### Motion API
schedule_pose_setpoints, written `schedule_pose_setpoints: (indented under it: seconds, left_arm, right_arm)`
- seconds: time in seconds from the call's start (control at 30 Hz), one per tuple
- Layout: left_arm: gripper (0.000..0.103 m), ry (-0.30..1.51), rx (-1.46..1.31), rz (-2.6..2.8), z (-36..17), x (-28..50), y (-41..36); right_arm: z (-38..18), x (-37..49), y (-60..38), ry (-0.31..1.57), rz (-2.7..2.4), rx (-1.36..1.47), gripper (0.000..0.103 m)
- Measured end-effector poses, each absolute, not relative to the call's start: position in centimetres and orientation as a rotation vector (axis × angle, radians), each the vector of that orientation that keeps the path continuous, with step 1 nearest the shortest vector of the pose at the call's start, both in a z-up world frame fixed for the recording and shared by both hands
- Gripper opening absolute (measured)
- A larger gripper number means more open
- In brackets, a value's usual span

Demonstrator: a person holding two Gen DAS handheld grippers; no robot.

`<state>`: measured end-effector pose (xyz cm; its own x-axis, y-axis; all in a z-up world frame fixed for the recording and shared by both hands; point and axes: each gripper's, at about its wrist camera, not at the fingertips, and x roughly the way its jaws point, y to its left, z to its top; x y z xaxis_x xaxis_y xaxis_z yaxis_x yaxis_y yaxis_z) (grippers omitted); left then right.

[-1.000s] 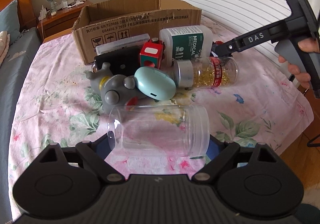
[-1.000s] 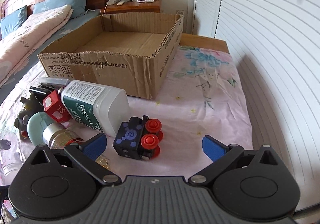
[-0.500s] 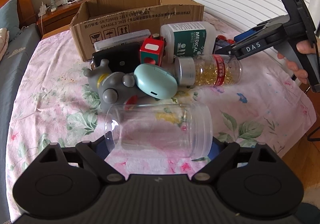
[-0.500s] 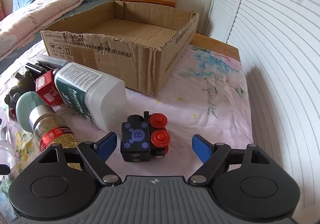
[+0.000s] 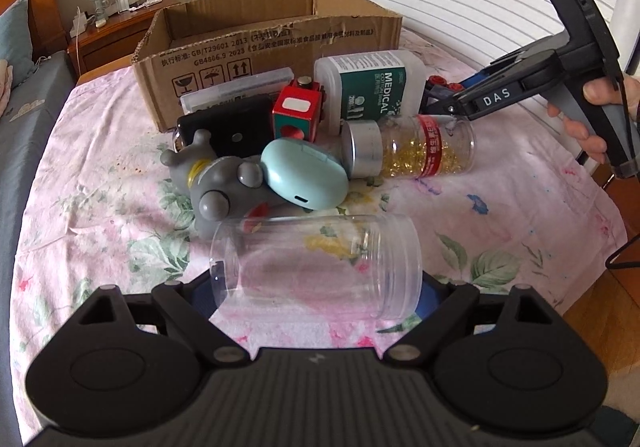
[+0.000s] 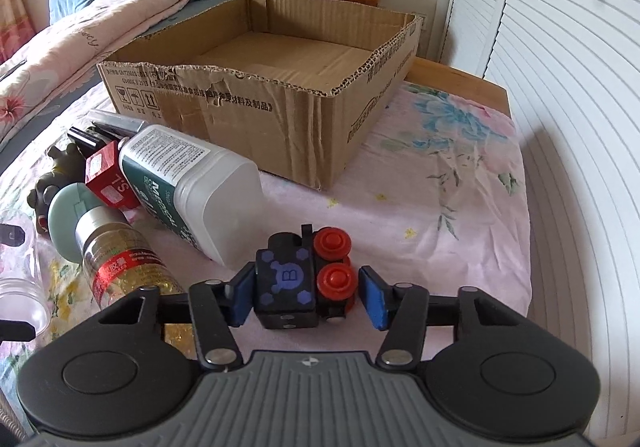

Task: Organize rigid objects
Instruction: 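Close left gripper on the clear jar while right gripper grasps the blue red-wheeled car, then carry the jar and car into the cardboard box and open both grippers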

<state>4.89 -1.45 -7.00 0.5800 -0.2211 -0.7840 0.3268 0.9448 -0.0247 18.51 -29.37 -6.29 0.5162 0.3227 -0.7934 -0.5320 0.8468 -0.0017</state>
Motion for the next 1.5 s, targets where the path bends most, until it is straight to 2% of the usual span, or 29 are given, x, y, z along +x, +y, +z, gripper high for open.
schedule_pose_setpoints:
  seconds: [0.53,0.83,1.17,1.5]
  left_arm:
    - [0.09,0.913,0.14,-0.378,-4.4,5.0,-1.3]
    - [0.09,0.862,0.187,-0.406,0.1,6.7,-1.1]
    - [0.09,0.765,0.219,-0.346,4.9,15.9,-0.9]
    - [0.09,0.791,0.198,-0.265,3.4,27.4,-1.6]
  right_arm:
    - [-4.3,16.3,-29.9,0.886,0.483,-0.34,0.055]
    - [0.2,15.4,-30.6,0.826,0.513,-0.297,0.055]
    - [4.6,17.2,-28.4,0.743,0.536,-0.285,0.055]
    - [5.7,20.7,-26.4,0.745,0.535,-0.28,0.055]
